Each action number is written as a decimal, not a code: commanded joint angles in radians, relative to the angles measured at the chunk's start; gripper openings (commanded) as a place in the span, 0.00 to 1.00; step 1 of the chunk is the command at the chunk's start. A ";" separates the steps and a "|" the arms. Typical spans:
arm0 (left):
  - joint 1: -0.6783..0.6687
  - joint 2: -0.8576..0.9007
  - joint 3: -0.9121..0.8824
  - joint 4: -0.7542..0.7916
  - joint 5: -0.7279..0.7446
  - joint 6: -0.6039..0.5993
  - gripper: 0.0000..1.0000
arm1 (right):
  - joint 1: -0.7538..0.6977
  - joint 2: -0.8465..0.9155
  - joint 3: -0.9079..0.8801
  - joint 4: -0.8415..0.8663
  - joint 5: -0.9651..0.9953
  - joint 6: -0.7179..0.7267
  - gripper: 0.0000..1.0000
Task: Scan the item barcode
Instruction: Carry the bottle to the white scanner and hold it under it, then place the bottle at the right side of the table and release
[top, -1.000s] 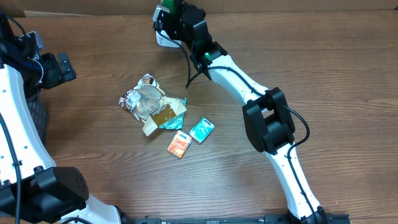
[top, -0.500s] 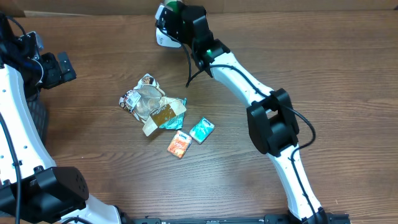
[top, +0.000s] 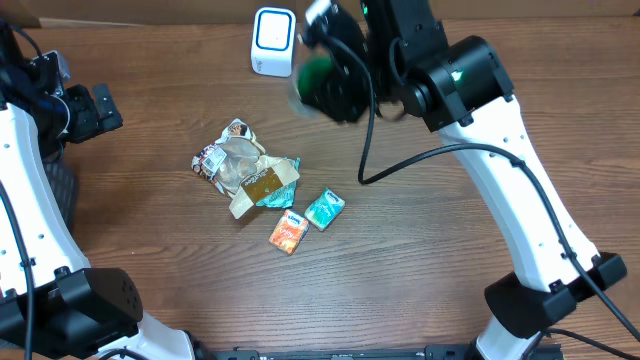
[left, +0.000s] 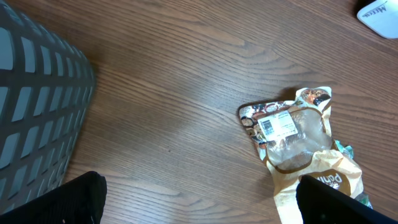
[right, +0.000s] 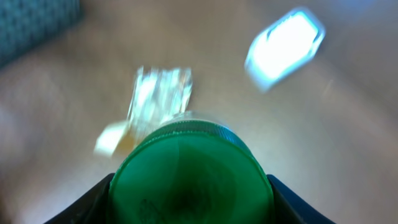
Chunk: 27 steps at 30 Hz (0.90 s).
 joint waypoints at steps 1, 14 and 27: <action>0.000 0.003 -0.002 0.000 0.004 0.022 1.00 | -0.014 0.069 -0.049 -0.156 0.074 0.031 0.28; 0.000 0.003 -0.002 0.000 0.004 0.022 1.00 | -0.359 0.097 -0.543 0.114 0.339 0.472 0.23; -0.001 0.003 -0.002 0.001 0.004 0.022 1.00 | -0.485 0.098 -0.674 0.290 0.366 0.489 0.51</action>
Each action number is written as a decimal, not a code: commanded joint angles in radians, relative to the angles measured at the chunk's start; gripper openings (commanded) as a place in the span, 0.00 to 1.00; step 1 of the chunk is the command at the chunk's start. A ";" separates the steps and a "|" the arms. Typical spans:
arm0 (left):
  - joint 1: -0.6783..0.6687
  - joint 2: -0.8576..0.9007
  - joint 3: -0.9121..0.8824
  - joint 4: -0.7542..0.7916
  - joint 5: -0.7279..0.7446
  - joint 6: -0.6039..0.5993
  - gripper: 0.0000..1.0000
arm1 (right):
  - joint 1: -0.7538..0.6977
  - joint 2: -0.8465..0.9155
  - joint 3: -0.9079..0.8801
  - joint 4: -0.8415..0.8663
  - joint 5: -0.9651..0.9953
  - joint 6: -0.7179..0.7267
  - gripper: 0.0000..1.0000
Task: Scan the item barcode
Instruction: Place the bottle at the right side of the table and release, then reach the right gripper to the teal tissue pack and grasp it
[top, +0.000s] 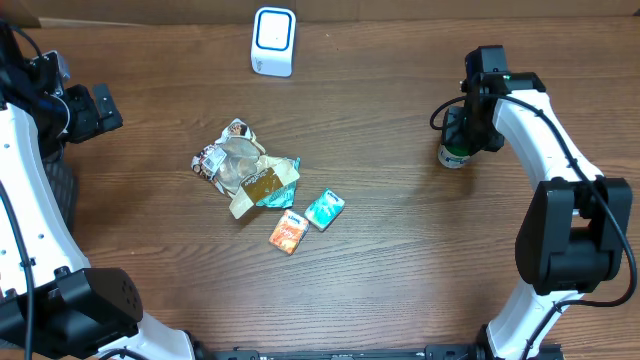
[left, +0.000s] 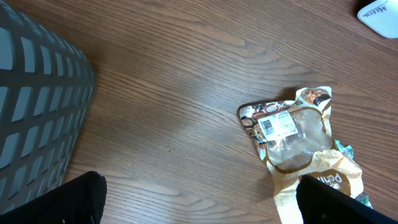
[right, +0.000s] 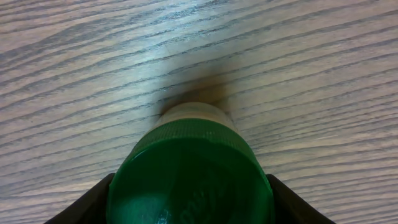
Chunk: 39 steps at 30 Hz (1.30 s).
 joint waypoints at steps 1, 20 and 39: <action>-0.001 0.003 -0.002 0.000 0.004 0.022 1.00 | 0.005 -0.013 -0.016 0.002 0.006 0.011 0.55; 0.000 0.003 -0.002 0.001 0.004 0.023 1.00 | 0.037 -0.066 0.417 -0.423 -0.491 0.103 1.00; 0.000 0.003 -0.002 0.000 0.004 0.022 1.00 | 0.595 -0.047 -0.240 0.181 -0.569 0.599 0.04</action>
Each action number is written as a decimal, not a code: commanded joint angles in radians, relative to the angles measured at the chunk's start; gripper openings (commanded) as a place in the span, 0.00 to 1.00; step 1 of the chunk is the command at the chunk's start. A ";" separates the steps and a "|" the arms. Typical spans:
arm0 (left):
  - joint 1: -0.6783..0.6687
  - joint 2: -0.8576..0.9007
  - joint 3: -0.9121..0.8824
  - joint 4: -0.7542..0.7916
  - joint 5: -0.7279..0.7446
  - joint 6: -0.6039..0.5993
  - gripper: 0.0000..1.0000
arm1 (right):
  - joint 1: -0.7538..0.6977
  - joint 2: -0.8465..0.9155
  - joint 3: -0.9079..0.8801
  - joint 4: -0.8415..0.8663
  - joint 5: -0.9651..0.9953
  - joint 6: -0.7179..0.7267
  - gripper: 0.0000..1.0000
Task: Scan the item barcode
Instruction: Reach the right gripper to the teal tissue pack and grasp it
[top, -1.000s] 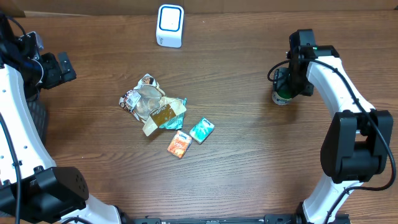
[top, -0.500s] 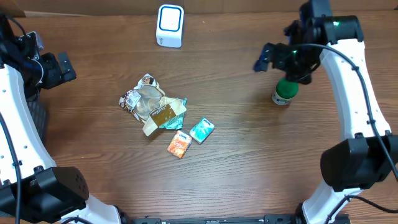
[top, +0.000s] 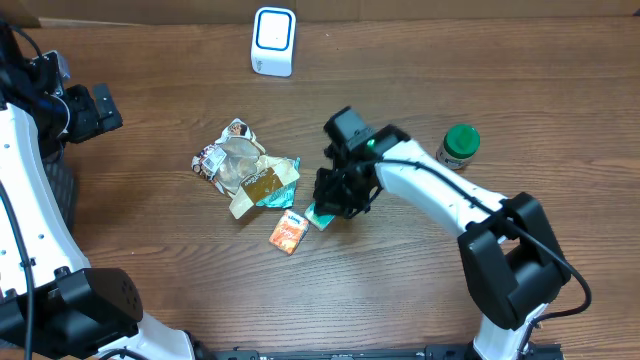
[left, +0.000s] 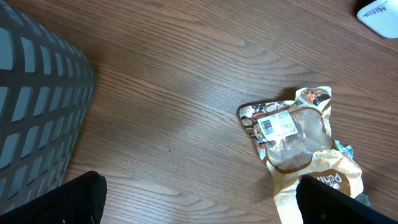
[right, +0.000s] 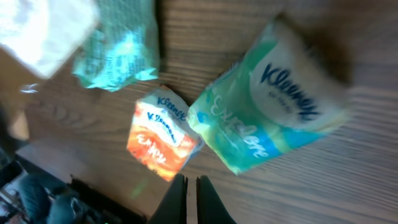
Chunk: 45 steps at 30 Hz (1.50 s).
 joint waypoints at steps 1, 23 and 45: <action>0.000 0.003 -0.002 0.001 0.003 0.023 1.00 | 0.037 0.000 -0.074 0.074 -0.004 0.133 0.04; 0.000 0.003 -0.002 0.001 0.003 0.022 1.00 | -0.193 0.001 -0.080 0.126 0.083 -0.066 0.13; 0.000 0.003 -0.002 0.001 0.003 0.023 1.00 | 0.050 0.016 -0.095 0.241 0.127 0.089 0.27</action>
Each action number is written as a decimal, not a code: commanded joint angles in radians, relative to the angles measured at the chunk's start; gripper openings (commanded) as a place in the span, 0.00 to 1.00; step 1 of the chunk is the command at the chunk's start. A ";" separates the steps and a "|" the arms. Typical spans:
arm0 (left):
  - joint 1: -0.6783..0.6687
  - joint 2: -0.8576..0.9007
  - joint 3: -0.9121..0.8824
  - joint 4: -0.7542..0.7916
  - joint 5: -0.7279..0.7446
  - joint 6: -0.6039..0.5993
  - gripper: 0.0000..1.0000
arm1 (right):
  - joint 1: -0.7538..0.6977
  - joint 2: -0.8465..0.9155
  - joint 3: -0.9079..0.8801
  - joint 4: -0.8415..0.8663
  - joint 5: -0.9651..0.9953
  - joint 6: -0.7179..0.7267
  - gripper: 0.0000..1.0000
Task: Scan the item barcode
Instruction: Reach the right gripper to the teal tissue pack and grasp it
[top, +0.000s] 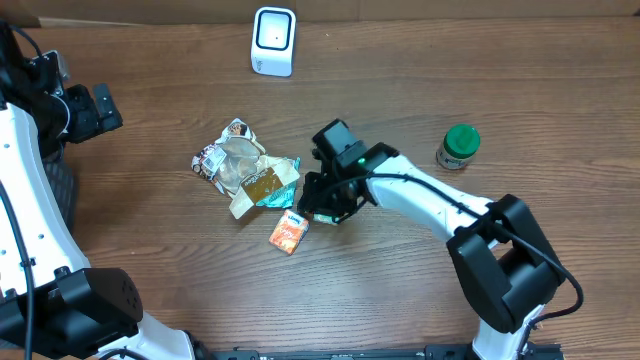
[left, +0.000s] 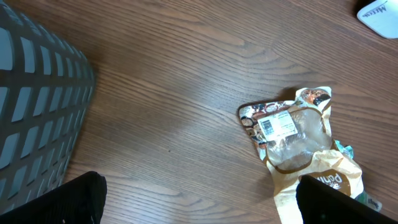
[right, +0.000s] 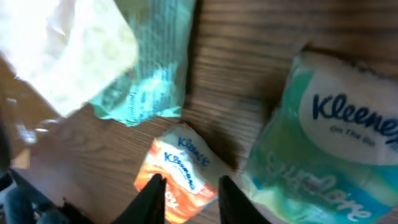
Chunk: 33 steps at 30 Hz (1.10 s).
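Observation:
Two Kleenex packs lie mid-table: an orange one (top: 287, 232) (right: 177, 168) and a teal one (right: 326, 143), which the right arm mostly covers in the overhead view. My right gripper (top: 320, 207) (right: 189, 200) hangs low over them, open, its fingertips (right: 155, 198) straddling the orange pack's edge. The white scanner (top: 272, 40) stands at the back. A green-capped bottle (top: 459, 146) stands at the right. My left gripper (left: 199, 208) is open and empty at the far left.
Crumpled snack wrappers (top: 243, 170) lie left of the packs, one with a barcode label (left: 277, 126) facing up. A teal wrapper (right: 146, 81) touches the pile. A grey basket (left: 37, 106) stands by the left arm.
My right gripper has shifted slightly left, from over the teal pack toward the orange pack. Its fingertips were almost together and now stand apart. The left arm is unchanged.
My right gripper held the green-capped bottle up near the scanner. Then it had the bottle down on the table at the right. Later the bottle stood alone and the gripper was over the tissue packs, where it now stands open at the orange one.

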 joint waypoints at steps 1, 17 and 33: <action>0.000 0.003 -0.002 0.001 0.004 0.022 1.00 | 0.000 0.014 -0.012 0.006 0.064 0.048 0.27; -0.001 0.003 -0.002 0.001 0.004 0.022 1.00 | -0.183 0.014 0.103 -0.226 0.086 -0.148 0.29; 0.000 0.003 -0.002 0.001 0.004 0.022 1.00 | -0.394 0.014 0.101 -0.172 0.025 -0.721 0.33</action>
